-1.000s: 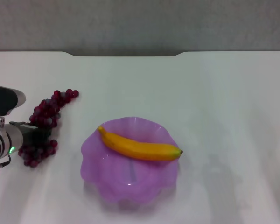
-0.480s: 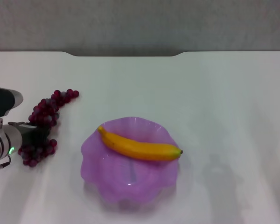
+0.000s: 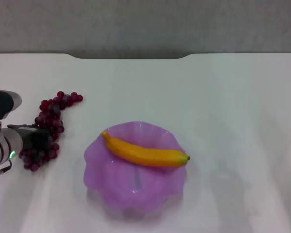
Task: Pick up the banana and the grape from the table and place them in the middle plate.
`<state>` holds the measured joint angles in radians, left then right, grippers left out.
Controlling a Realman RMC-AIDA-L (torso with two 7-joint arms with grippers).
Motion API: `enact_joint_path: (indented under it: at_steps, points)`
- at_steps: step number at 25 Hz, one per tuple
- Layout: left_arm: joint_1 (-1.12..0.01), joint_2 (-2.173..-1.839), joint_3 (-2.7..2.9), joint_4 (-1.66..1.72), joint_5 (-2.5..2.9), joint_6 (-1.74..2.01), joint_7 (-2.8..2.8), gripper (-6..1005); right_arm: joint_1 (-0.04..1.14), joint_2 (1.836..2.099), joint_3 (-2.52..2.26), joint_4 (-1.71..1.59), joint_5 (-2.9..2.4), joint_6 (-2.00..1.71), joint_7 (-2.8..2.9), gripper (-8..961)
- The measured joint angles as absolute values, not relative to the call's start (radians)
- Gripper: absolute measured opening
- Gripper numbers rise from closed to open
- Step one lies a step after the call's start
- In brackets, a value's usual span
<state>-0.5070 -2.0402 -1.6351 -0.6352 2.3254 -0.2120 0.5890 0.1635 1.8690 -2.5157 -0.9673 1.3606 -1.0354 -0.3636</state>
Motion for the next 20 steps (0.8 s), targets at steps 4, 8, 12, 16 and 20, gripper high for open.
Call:
enact_joint_path:
  at_steps: [4, 8, 12, 16, 20]
  points:
    - [-0.503, -2.040, -1.635, -0.635, 2.325, -0.208, 0.588, 215, 0.166, 1.869, -2.516, -0.960, 1.361, -1.035, -0.350, -1]
    - [-0.502, -2.040, -1.635, -0.633, 2.325, -0.203, 0.588, 211, 0.166, 1.868, -2.516, -0.960, 1.360, -1.035, -0.350, -1]
    - [-0.500, -2.041, -1.633, -0.634, 2.320, -0.195, 0.588, 208, 0.167, 1.869, -2.516, -0.955, 1.359, -1.035, -0.350, -1]
    - [-0.497, -2.041, -1.601, -0.635, 2.277, -0.175, 0.593, 207, 0.167, 1.872, -2.516, -0.953, 1.359, -1.035, -0.350, -1]
    - [-0.495, -2.041, -1.572, -0.637, 2.252, -0.143, 0.593, 205, 0.167, 1.873, -2.516, -0.951, 1.359, -1.035, -0.350, -1]
